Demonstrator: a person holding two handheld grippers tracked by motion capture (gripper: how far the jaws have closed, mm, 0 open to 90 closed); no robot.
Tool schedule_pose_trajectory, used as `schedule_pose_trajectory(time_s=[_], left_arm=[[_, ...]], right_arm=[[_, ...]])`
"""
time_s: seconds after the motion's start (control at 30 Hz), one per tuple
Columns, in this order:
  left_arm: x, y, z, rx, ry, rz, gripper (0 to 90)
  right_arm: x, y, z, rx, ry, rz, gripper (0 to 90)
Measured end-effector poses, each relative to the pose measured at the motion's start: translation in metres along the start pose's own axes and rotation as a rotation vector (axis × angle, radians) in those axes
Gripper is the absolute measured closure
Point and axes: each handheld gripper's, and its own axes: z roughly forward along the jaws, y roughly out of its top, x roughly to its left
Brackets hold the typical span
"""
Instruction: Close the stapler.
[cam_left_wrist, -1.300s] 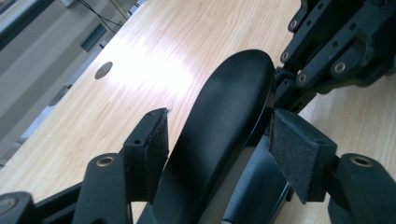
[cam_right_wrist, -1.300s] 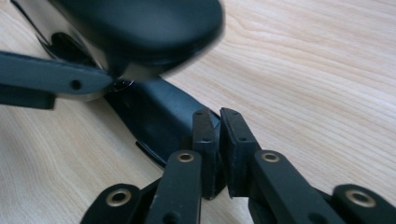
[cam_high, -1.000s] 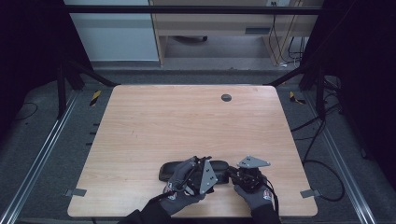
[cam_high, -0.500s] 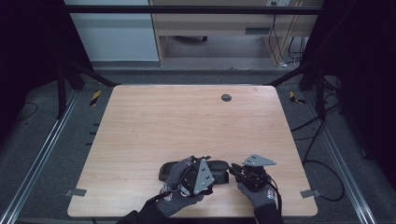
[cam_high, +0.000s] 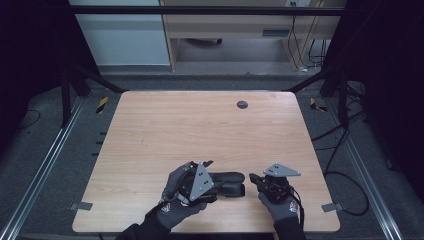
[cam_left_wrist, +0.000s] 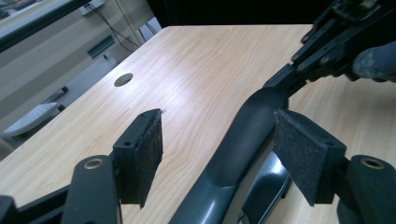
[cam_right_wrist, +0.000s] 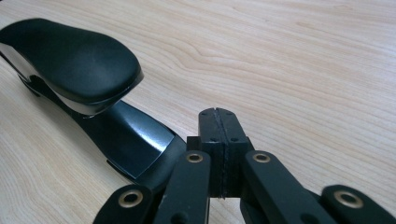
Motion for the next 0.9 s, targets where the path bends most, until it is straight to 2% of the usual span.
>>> schedule_pose_trajectory(time_s=[0.2,0.27,0.43,0.47,0.77,0.9], left_arm=[[0.010,-0.004,-0.005,0.001,0.024,-0.035,32.5],[0.013,-0.006,-0.007,0.003,0.034,-0.044,32.5],[0.020,-0.011,-0.010,0.007,0.055,-0.067,32.7],[0.023,-0.014,-0.010,0.009,0.062,-0.084,32.8],[0.035,-0.029,-0.018,0.033,0.102,-0.121,33.4],[0.043,-0.041,-0.027,0.046,0.129,-0.146,33.7]], right_arm=[[0.003,0.004,-0.006,-0.031,-0.004,-0.019,90.0],[0.005,0.006,-0.008,-0.034,0.001,-0.008,90.0],[0.005,0.011,-0.012,-0.058,0.004,-0.020,90.0],[0.005,0.013,-0.014,-0.069,0.004,-0.015,90.0],[0.007,0.023,-0.023,-0.114,0.031,-0.005,90.0],[0.009,0.027,-0.028,-0.129,0.050,-0.007,90.0]])
